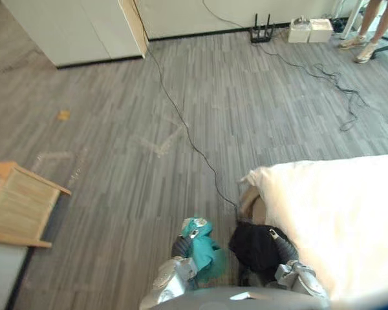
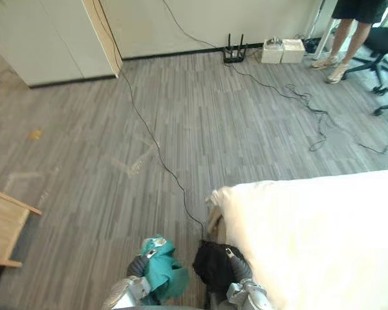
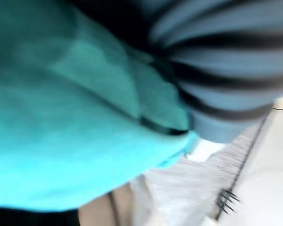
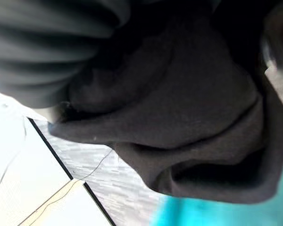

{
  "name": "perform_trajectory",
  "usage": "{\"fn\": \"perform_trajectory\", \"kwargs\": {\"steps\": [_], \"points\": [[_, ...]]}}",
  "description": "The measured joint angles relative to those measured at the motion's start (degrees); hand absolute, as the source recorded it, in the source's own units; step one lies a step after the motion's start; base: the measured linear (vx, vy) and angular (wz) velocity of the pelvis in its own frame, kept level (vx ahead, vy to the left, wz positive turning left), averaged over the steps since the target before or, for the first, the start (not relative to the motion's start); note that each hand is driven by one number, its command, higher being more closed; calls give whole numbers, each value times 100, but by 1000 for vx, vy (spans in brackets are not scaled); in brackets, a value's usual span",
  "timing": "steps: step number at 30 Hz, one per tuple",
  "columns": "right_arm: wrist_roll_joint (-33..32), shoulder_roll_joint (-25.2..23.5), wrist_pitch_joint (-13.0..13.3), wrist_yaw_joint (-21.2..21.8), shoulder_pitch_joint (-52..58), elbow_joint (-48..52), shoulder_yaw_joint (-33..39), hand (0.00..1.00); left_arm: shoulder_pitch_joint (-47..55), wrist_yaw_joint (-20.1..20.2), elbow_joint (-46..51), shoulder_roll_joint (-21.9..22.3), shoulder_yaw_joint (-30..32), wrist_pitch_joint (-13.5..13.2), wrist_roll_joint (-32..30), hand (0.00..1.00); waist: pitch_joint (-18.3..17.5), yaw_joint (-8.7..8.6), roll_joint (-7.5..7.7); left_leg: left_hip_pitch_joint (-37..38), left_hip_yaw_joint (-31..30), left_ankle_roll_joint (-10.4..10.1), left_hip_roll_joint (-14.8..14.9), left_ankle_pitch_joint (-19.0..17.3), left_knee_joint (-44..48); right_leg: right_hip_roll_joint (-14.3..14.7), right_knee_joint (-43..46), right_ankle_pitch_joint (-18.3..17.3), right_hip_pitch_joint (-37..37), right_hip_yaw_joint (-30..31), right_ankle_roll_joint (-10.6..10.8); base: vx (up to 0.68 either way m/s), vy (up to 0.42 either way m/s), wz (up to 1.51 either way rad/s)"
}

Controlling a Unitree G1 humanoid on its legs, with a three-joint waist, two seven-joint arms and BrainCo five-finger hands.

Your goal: Tidy the bed and pick cloth on bed and put in laundry

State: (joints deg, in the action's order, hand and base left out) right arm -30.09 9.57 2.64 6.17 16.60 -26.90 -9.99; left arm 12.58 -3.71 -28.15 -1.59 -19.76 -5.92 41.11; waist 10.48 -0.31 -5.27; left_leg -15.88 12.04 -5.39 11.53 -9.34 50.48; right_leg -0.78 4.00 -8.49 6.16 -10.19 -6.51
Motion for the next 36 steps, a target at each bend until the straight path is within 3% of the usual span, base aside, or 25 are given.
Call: {"fn": "perform_trajectory", "kwargs": {"steps": [2, 3, 5, 6, 7, 9, 10, 12, 14, 15, 16, 17, 18, 20, 22, 24, 25, 26, 27, 31, 32, 33, 34, 35, 36], "points": [[0, -32, -7, 11, 100, 9, -59, 100, 2, -4, 9, -63, 6, -42, 0, 100, 54, 40, 90, -133, 25, 3, -366, 7, -1065, -54, 17, -200, 167, 20, 61, 357, 99, -13], [-1, -62, -12, 20, 157, 16, -117, 100, -8, -52, 45, -110, 9, -82, 4, 100, 96, 64, 163, -141, 82, 14, -618, 174, -2222, -84, 52, -371, 286, 59, 131, 361, 142, -11], [-2, -59, -12, 29, 238, 124, -179, 100, 60, -92, 53, -128, 5, -114, 6, 100, 99, 109, 172, 3, 293, -63, -794, 793, -3743, -47, 39, -527, 453, 111, 258, 384, 156, -14], [-4, -52, -2, 40, 362, 240, -186, 100, 144, -164, 62, -100, 0, -126, 7, 100, 105, 137, 86, 117, 341, -120, -780, 1184, -4597, 85, 18, -677, 611, 155, 330, 558, 233, -1], [-7, -80, 15, 51, 393, 231, -174, 100, 202, -227, 94, -116, 5, -154, 18, 100, 132, 168, 82, 215, 410, 304, -787, 1894, -4606, 86, 10, -834, 838, 154, 438, 469, 202, 12], [-8, -184, 112, 174, 377, 239, -199, 100, 62, -376, 89, -141, 35, -260, 59, 100, 132, 179, 341, 98, 490, 765, -994, 1591, -4272, -117, 51, -902, 851, 150, 525, 474, 203, 16], [-7, -205, 180, 249, 227, 239, -229, 100, -46, -391, 85, -149, 41, -306, 68, 100, 166, 246, 375, 22, 550, 902, -1037, 1359, -3981, -208, 86, -855, 893, 163, 601, 383, 178, 2], [-5, -165, 220, 269, 51, 202, -265, 100, -56, -413, 89, -90, 36, -378, 68, 100, 162, 321, 388, 168, 685, 997, -1104, 939, -3732, -375, 360, -762, 968, 176, 761, 350, 187, -14], [-5, -178, 273, 265, -155, 101, -364, 100, 58, -455, 89, -78, 29, -409, 66, 100, 112, 367, 433, 528, 749, 1135, -1274, 710, -3887, -604, 1401, -759, 725, 234, 828, 309, 184, -11], [-1, -194, 281, 250, -176, 93, -388, 100, 144, -543, 94, -80, 11, -468, 51, 100, -52, 365, 500, 674, 748, 1162, -1430, 616, -4039, -830, 2585, -686, 186, 265, 1247, 435, 227, 20], [3, -226, 282, 199, -267, 78, -421, 100, 205, -575, 101, -112, -24, -518, 13, 100, -162, 329, 586, 928, 636, 1177, -1661, 539, -4238, -1138, 4031, -147, -480, 355, 1966, 382, 188, 32], [6, -256, 283, 181, -264, 56, -443, 100, 218, -617, 107, -102, -49, -547, -8, 100, -174, 294, 632, 1031, 568, 1202, -1734, 522, -4298, -1219, 4492, -86, -712, 381, 2046, 419, 155, 55], [64, -308, 281, 107, -282, 20, -492, 100, 220, -716, 106, -163, -52, -568, -12, 100, -157, 266, 670, 1215, 358, 1226, -1830, 486, -4358, -1257, 5215, -211, -1095, 358, 1788, 244, 67, 56], [194, -392, 281, -24, -241, 21, -487, 100, 218, -877, 111, -206, -51, -586, 0, 100, -142, 164, 643, 1497, -5, 1211, -1854, 369, -4424, -1134, 5395, -533, -1511, 205, 1441, 400, 74, 89], [217, -444, 282, -152, -92, 66, -487, 100, 211, -969, 114, -238, -49, -602, -9, 100, -132, 30, 603, 1752, -489, 1200, -1844, 288, -4449, -998, 4895, -810, -1811, 6, 1190, 485, -5, 125], [217, -426, 319, -171, 12, 90, -394, 100, 117, -1040, 112, -280, -15, -634, -30, 100, -65, -72, 464, 2001, -1053, 1122, -1684, 186, -4445, -702, 3313, -827, -1975, 116, 1139, 460, -96, 127], [216, -425, 340, -170, 7, 85, -331, 100, 70, -1046, 112, -298, -10, -651, -60, 100, -57, -68, 449, 2057, -1242, 1079, -1600, 135, -4447, -595, 2744, -731, -2046, 210, 1166, 404, -144, 116], [210, -426, 380, -163, 11, 86, -258, 100, 29, -1041, 114, -329, 9, -717, -159, 100, -16, -61, 368, 2109, -1474, 1002, -1474, 64, -4449, -476, 1890, -388, -2168, 384, 1223, 405, -182, 112], [211, -442, 467, -134, 20, 75, -218, 100, 14, -1044, 115, -402, 24, -819, -236, 100, -11, -45, 422, 2185, -1707, 950, -1415, -42, -4442, -482, 949, 169, -2345, 573, 1338, 415, -206, 98], [212, -531, 530, -35, 46, 88, -256, 100, 238, -1045, 122, -535, 247, -854, -232, 100, 15, -39, 757, 2716, -1925, 649, -1453, -691, -4204, -787, 464, 687, -2487, 908, 1396, 492, -369, 67], [202, -492, 540, -35, 106, 95, -233, 100, 248, -1044, 85, -536, 243, -836, -226, 100, -16, -61, 670, 2841, -2001, 553, -1259, -990, -4039, -649, 749, 1202, -2451, 918, 1266, 467, -400, 46], [155, -407, 537, -51, -19, 99, -171, 100, 293, -1022, 90, -418, 221, -848, -235, 100, -131, -31, 340, 2861, -2011, 477, -940, -1118, -3867, -367, 1034, 1167, -2462, 728, 1158, 464, -343, 39], [138, -384, 531, -68, -68, 96, -150, 100, 283, -1011, 97, -375, 223, -862, -237, 100, -136, -24, 301, 2808, -1962, 514, -905, -1085, -3650, -339, 1125, 1105, -2470, 656, 1046, 538, -411, 33], [125, -394, 519, -87, -190, 98, -94, 100, 247, -1005, 99, -304, 233, -874, -236, 100, -130, -35, 304, 2408, -1720, 593, -871, -906, -2790, -333, 1185, 980, -2418, 572, 835, 442, -345, 26], [115, -407, 518, -92, -263, 113, -78, 100, 215, -991, 105, -283, 228, -872, -235, 100, -124, -44, 309, 2027, -1544, 511, -772, -595, -1942, -324, 1118, 910, -2271, 464, 734, 414, -363, 39]]}}
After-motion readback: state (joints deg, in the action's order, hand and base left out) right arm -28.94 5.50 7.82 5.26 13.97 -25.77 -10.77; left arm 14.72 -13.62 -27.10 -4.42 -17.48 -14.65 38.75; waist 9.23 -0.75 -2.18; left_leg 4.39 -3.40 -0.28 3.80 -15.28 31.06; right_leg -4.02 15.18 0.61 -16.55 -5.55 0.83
